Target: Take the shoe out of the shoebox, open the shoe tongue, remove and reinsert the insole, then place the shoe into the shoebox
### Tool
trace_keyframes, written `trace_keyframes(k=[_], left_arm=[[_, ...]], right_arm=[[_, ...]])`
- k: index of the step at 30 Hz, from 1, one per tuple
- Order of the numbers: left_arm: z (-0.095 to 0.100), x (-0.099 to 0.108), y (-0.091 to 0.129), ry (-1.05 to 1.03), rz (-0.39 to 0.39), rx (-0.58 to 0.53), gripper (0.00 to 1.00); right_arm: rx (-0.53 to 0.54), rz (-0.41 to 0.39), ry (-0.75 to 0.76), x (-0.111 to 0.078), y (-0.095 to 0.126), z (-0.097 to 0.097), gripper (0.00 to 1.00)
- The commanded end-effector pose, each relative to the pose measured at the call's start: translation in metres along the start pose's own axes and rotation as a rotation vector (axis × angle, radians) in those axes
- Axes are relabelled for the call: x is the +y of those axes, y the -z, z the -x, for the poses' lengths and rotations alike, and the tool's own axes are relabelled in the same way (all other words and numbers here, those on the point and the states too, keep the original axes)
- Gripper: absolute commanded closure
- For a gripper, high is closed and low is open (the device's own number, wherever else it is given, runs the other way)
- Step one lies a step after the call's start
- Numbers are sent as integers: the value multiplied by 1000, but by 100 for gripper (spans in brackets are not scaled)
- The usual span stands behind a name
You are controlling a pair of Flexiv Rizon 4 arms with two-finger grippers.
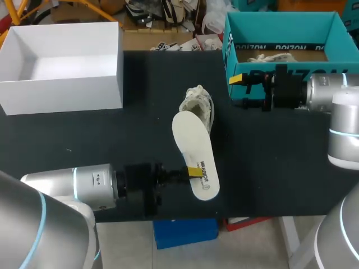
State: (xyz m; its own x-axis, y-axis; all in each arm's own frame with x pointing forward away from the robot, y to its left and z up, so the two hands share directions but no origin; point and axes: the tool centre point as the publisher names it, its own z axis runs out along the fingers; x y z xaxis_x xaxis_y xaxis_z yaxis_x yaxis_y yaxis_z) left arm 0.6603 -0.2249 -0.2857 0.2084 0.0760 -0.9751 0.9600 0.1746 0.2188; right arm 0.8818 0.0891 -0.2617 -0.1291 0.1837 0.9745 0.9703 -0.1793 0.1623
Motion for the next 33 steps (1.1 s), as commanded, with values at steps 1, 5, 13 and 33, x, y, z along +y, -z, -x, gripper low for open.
trace_keyframes(k=[1, 5, 13, 33], left_arm=[[-19, 22, -11, 6, -5, -17, 100], [-32, 43, -10, 25, -3, -36, 100], [-41, 86, -16, -36, -5, 7, 100], [-42, 137, -39, -77, -4, 30, 100]], right_arm=[[-2, 2, 0, -1, -1, 0, 0], [-2, 2, 0, -1, -1, 0, 0], [-2, 2, 0, -1, -1, 0, 0], [-2, 2, 0, -1, -1, 0, 0]])
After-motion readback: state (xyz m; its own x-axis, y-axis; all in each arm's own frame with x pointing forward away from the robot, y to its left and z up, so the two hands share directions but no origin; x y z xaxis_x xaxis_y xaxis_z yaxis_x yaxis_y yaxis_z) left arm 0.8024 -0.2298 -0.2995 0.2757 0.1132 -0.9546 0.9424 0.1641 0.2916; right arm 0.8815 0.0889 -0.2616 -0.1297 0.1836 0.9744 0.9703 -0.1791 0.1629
